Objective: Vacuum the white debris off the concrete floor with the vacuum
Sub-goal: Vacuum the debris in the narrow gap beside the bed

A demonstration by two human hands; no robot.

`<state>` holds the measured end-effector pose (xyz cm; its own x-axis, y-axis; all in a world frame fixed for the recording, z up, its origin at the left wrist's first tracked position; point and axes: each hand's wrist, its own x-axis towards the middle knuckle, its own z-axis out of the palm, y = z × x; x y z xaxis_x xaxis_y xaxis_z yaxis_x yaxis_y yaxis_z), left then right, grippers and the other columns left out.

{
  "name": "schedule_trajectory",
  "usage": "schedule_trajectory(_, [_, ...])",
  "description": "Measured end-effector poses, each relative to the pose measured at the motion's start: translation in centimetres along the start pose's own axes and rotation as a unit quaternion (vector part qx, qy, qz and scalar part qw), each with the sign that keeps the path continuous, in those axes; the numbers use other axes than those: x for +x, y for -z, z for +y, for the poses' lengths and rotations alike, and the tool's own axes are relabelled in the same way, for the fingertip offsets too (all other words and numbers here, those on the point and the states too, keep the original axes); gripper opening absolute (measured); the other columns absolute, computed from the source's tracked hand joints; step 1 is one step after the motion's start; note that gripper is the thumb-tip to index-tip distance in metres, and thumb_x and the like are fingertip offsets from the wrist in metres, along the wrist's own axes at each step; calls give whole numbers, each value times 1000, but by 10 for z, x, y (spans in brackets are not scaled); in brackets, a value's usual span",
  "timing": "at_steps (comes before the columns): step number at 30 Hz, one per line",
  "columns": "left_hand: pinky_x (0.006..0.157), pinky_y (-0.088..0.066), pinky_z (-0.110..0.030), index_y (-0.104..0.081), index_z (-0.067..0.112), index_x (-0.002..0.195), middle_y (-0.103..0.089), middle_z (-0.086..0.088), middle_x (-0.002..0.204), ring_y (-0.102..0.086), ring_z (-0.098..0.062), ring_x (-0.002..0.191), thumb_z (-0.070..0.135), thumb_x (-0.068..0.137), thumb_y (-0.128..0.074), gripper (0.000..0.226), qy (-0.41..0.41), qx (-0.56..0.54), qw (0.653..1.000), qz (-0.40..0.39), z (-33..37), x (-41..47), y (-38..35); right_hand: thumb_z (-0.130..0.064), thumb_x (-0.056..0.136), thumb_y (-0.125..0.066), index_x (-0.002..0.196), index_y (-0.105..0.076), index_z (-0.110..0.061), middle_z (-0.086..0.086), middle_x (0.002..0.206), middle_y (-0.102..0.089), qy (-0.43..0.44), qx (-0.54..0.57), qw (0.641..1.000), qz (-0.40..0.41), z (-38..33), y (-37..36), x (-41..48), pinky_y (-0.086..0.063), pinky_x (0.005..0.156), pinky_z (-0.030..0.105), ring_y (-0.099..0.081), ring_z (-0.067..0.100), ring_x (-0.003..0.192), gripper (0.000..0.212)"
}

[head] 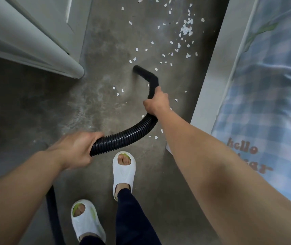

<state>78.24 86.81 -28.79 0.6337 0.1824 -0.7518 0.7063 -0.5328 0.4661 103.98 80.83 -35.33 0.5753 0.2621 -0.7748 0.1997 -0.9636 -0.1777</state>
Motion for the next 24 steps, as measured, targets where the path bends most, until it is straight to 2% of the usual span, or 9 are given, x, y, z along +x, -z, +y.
schedule_trajectory(4, [45, -30, -24, -39, 40, 75, -50, 7, 60, -49, -7, 54, 8, 63, -56, 38, 3, -17, 1000, -4, 2, -4, 1, -16, 87, -57, 135, -38, -10, 15, 126, -40, 12, -3, 1000, -13, 1, 0, 1, -49, 83, 37, -56, 31, 94, 53])
schedule_trajectory(7, [48, -35, -28, -39, 37, 76, -51, 5, 63, -51, -11, 58, 7, 65, -55, 35, 9, -24, 1000, -3, 8, 0, 5, -16, 87, -56, 140, -33, -10, 16, 127, -39, 6, 19, 1000, 22, 1, 6, 5, -45, 80, 34, -53, 31, 91, 58])
schedule_trajectory(11, [47, -34, -30, -38, 32, 73, -52, 3, 65, -53, -19, 61, 6, 67, -53, 30, 13, -4, 999, 31, 22, 18, 17, -15, 89, -54, 145, -24, -8, 17, 135, -32, -77, 94, 988, 97, 7, 28, 19, -41, 77, 31, -54, 30, 90, 64])
schedule_trajectory(15, [50, -36, -31, -37, 28, 73, -52, 2, 67, -53, -23, 63, 7, 67, -53, 27, -12, 7, 999, 45, 39, 42, 26, -15, 90, -53, 150, -19, -8, 17, 142, -29, -146, 125, 975, 109, 17, 49, 35, -40, 74, 33, -49, 26, 89, 70])
schedule_trajectory(18, [50, -34, -31, -36, 28, 72, -51, 1, 67, -52, -22, 62, 7, 67, -54, 28, -21, 7, 999, 41, 44, 50, 26, -16, 90, -53, 149, -25, -9, 18, 143, -32, -132, 96, 983, 89, 18, 54, 41, -40, 72, 32, -51, 27, 88, 66])
schedule_trajectory(22, [49, -33, -30, -38, 28, 72, -52, 3, 65, -53, -18, 60, 6, 67, -56, 28, -30, 7, 999, 15, 43, 41, 18, -15, 88, -52, 146, -29, -9, 19, 139, -34, -85, 64, 993, 59, 22, 46, 31, -40, 78, 31, -56, 32, 103, 63])
schedule_trajectory(24, [47, -29, -25, -39, 28, 71, -52, 4, 64, -50, -11, 58, 5, 67, -57, 30, -30, 15, 999, -4, 40, 32, 17, -14, 87, -53, 141, -33, -8, 19, 135, -35, -62, 56, 996, 40, 28, 36, 21, -41, 80, 31, -55, 32, 96, 58])
